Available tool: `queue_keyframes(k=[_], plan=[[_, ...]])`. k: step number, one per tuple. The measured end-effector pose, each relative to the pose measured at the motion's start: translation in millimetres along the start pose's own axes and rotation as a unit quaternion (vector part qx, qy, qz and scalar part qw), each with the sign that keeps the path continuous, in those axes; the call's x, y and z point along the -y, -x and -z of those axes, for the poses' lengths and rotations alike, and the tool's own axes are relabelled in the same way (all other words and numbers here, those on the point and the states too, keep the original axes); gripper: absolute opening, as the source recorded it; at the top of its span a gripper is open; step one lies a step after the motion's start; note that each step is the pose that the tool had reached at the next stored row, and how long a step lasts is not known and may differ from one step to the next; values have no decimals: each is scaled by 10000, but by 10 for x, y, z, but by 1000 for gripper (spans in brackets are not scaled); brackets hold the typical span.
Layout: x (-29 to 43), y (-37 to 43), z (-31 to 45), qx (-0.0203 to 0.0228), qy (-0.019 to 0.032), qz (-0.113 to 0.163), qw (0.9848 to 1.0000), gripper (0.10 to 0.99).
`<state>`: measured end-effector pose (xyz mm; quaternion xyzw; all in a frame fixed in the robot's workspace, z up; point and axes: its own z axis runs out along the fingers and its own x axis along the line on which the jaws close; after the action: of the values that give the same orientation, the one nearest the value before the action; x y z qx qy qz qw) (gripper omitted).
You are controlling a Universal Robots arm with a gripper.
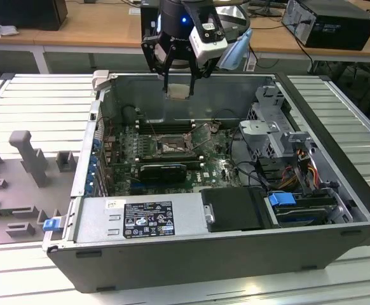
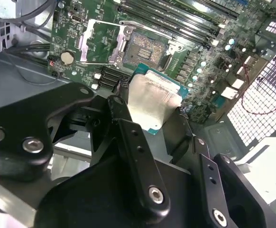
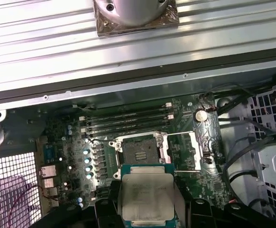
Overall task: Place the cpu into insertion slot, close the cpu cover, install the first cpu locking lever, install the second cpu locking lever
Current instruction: 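Place the cpu into insertion slot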
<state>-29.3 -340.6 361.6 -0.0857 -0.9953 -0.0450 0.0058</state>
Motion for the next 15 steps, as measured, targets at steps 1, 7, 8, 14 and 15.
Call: queue_keyframes(k=[1, 7, 8, 14, 15], plan=[[0, 0, -1, 2, 1, -20, 10000, 529], [1, 0, -8, 27, 5, -305, 9995, 529], [1, 0, -9, 31, 6, -343, 9994, 529], [1, 0, -12, 47, 8, -525, 9986, 529], [1, 0, -12, 49, 8, -545, 9985, 529]])
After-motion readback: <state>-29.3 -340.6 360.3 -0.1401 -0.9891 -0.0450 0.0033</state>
